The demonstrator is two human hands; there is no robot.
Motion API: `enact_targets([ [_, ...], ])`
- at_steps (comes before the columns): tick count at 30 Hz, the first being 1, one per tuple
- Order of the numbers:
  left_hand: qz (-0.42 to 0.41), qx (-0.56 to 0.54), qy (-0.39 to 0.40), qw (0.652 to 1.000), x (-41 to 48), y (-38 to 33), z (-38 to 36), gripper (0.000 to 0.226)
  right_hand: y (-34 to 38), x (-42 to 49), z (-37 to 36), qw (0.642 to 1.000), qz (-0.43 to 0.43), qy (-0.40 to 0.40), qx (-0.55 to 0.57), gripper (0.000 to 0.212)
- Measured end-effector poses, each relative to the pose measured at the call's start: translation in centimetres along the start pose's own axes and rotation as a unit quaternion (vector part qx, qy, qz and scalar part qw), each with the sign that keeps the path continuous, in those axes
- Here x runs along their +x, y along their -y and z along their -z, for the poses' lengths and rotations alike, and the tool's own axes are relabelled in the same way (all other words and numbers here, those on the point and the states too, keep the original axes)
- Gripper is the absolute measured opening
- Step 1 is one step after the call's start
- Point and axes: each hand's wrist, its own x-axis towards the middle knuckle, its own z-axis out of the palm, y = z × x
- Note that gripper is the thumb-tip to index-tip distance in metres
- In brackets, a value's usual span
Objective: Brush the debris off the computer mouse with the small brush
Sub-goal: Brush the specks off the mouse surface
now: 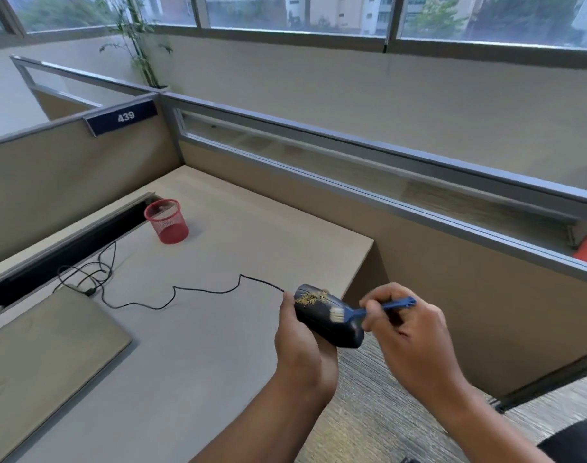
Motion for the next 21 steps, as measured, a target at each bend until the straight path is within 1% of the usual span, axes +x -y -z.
enact_targets([
  [2,-0.014,0.0,-0.007,1.0,-0.2,-0.4,0.2,0.06,-0.7,-0.4,1.0,0.999,-0.021,-0.028,-0.02,0.02],
  [3,-0.016,0.0,-0.007,1.0,-0.4,-0.5,0.2,0.059,-0.9,-0.5,1.4,0.999,-0.037,-0.038,-0.011,0.019],
  [5,-0.014,0.003,-0.001,1.0,-0.7,-0.5,0.2,0.059,-0.6,-0.1,1.5,0.996,-0.062,-0.037,0.045,0.02],
  [8,-0.012,0.01,0.015,1.0,-0.9,0.0,0.3,0.061,0.4,0.7,0.9,0.99,-0.061,-0.005,0.124,0.023],
  [10,-0.003,0.012,0.027,1.0,-1.0,0.0,0.3,0.062,1.0,1.1,0.6,0.986,-0.057,0.032,0.153,0.022],
  [12,0.002,0.016,0.033,0.999,-1.0,-0.1,0.4,0.066,1.2,1.3,0.6,0.985,-0.053,0.073,0.147,0.023],
  [14,-0.004,0.015,0.026,1.0,-1.1,-0.3,0.4,0.068,1.0,1.3,1.3,0.987,-0.046,0.106,0.113,0.027],
  [16,-0.015,0.014,0.017,1.0,-1.2,-0.5,0.4,0.066,0.7,1.5,2.2,0.986,-0.049,0.116,0.105,0.032],
  [19,-0.019,0.008,0.01,1.0,-1.4,-0.6,0.4,0.062,0.6,2.3,2.9,0.983,-0.06,0.101,0.142,0.038],
  [21,-0.013,0.017,0.014,1.0,-1.6,-0.5,0.4,0.06,0.7,3.0,2.6,0.981,-0.063,0.091,0.162,0.037],
])
